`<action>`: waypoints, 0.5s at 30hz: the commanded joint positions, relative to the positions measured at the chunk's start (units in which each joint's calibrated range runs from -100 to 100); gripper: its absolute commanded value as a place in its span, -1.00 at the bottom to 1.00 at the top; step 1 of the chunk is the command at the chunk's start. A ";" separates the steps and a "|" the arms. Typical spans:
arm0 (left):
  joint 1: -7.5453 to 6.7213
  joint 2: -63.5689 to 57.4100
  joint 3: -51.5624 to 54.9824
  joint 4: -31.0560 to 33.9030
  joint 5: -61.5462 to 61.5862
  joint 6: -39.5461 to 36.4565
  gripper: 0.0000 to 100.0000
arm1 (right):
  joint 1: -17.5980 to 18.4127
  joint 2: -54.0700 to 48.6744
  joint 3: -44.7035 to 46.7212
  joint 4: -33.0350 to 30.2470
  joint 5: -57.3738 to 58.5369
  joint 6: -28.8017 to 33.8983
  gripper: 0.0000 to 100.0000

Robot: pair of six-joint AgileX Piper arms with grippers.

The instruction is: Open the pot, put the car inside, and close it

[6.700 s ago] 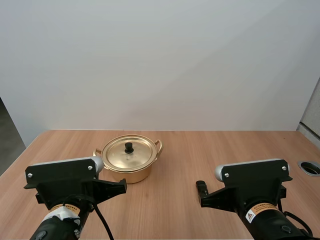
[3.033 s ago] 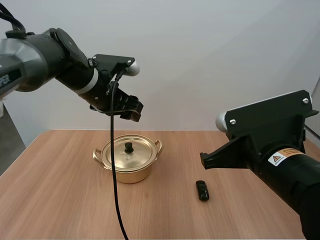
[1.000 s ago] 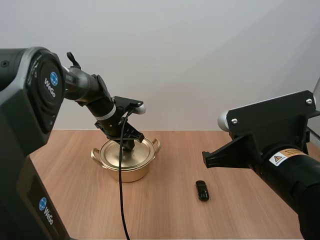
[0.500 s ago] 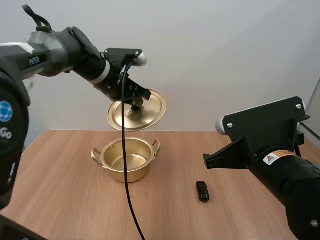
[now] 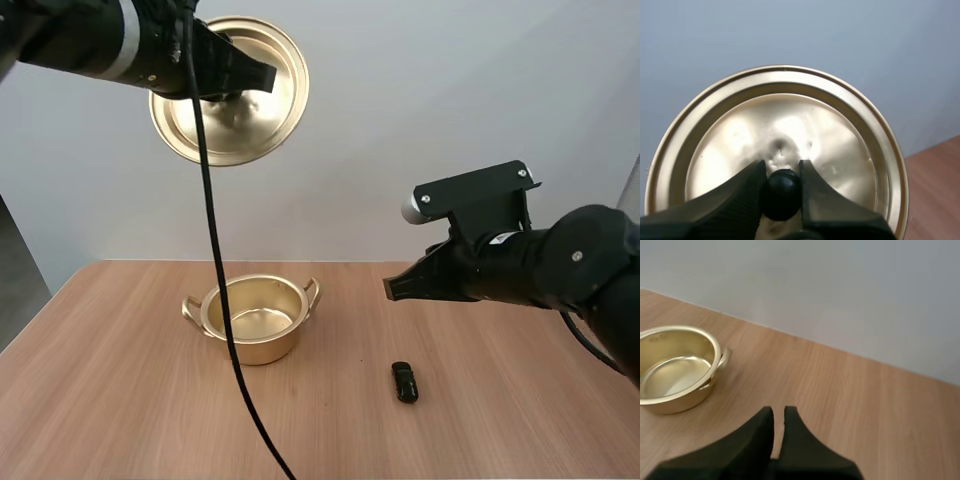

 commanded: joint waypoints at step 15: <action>0.37 -17.11 -0.01 -0.15 0.12 -0.12 -1.00 | 0.06 18.85 -0.30 0.25 -1.67 -0.11 1.00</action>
